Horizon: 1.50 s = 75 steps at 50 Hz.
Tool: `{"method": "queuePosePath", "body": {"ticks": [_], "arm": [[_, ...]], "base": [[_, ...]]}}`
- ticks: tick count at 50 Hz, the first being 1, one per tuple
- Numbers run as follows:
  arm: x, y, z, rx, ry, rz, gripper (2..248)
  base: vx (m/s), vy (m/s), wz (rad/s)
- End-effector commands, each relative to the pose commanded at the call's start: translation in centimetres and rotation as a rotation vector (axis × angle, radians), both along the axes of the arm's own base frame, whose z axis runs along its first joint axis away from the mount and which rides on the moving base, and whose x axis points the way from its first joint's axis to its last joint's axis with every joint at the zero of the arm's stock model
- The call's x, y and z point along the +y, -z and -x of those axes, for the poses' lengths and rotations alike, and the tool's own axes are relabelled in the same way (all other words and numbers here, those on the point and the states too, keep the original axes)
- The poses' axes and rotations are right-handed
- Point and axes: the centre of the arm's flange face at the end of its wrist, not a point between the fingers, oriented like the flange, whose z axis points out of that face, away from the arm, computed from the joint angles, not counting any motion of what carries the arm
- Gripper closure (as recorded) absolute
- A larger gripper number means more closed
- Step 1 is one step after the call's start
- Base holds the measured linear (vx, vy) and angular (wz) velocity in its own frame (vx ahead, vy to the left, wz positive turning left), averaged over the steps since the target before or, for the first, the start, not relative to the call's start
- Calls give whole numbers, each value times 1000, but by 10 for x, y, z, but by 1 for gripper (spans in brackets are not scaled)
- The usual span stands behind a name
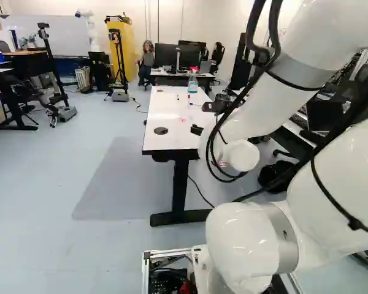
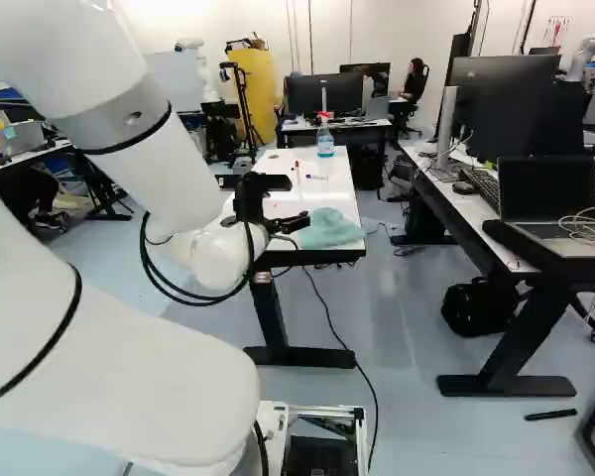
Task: Clean the table with the green towel
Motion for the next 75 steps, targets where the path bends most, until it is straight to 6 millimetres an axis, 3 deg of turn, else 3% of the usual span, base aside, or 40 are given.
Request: {"method": "queuePosePath", "body": {"ticks": [29,75], "arm": [[-31,-22,-42,48,79,-6,3],[-78,-41,-97,337,167,-57,3]], "base": [[0,0,0],[0,0,0]]}}
